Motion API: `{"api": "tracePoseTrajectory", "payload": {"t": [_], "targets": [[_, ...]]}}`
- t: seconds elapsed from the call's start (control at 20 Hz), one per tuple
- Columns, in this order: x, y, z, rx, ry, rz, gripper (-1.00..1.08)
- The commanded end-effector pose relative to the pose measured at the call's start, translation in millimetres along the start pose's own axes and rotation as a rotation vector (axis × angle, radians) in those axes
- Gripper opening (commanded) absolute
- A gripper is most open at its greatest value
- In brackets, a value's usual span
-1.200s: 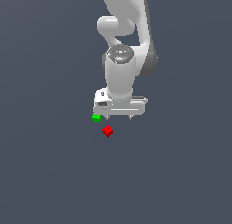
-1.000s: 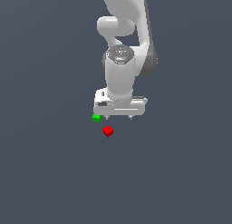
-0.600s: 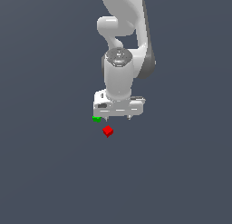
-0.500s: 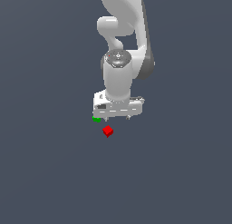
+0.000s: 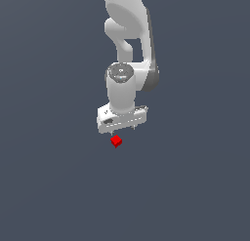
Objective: Stack the red cube on top of the green cube.
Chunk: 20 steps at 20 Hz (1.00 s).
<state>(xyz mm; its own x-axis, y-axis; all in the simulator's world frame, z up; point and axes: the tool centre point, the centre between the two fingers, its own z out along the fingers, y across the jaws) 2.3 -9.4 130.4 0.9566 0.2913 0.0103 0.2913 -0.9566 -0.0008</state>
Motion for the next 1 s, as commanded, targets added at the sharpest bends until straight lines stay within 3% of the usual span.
{"api": "tracePoseTrajectory", "payload": {"t": [0.0,0.5,0.95], "targets": [[-3.2,4.6,9.5,0.001,-0.001,-0.061,1.0],[-11.1,23.0,43.6,0.002,-0.007,-0.28,1.0],[-12.8,32.3,59.3,0.002,-0.01,-0.381,1.0]]}}
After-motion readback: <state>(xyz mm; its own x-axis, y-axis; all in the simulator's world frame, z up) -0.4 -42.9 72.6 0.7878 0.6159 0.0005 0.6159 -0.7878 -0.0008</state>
